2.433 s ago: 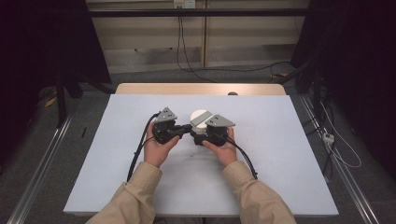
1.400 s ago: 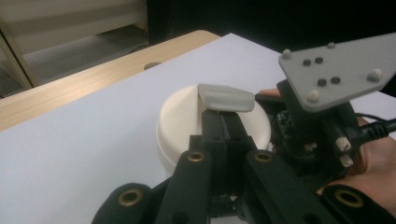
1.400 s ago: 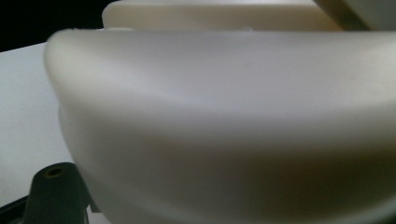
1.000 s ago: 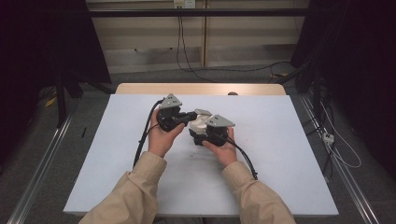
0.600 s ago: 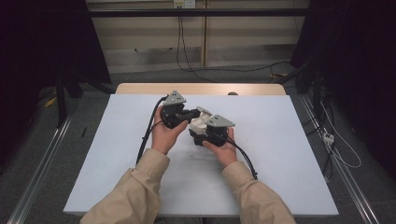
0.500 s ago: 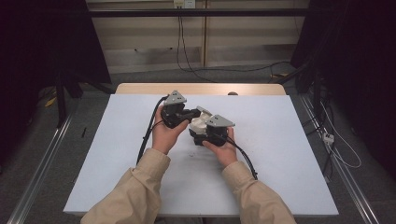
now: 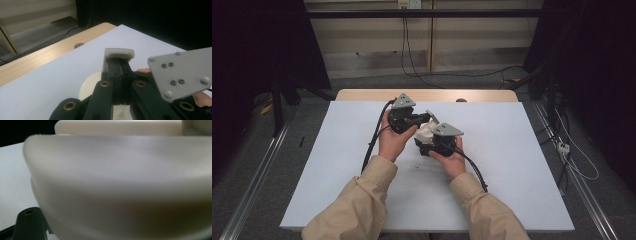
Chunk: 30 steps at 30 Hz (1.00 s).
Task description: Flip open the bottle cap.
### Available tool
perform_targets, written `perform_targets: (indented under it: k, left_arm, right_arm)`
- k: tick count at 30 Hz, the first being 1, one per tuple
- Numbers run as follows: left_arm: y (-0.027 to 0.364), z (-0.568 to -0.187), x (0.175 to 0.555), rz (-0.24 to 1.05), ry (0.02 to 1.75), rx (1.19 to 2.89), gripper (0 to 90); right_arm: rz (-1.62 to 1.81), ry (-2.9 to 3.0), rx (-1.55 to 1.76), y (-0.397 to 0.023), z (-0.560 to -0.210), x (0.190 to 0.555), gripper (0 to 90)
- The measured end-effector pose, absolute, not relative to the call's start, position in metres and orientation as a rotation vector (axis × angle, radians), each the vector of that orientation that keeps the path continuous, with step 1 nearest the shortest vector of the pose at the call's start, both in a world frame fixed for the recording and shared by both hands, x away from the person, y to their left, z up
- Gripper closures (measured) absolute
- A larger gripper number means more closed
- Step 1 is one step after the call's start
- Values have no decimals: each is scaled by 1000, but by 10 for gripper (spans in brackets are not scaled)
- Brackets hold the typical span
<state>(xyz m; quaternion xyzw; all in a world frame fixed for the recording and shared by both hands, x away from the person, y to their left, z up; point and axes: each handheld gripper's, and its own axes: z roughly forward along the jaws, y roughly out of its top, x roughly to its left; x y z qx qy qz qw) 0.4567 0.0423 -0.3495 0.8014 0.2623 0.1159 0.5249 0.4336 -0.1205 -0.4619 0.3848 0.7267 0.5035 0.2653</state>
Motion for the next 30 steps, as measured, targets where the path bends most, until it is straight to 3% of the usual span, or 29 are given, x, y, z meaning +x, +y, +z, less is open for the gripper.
perform_targets:
  k: [30]
  left_arm:
    - [29, -348, 470, 265, 615, 1893, 900]
  right_arm:
    - [1362, 1964, 1036, -121, -462, 434, 188]
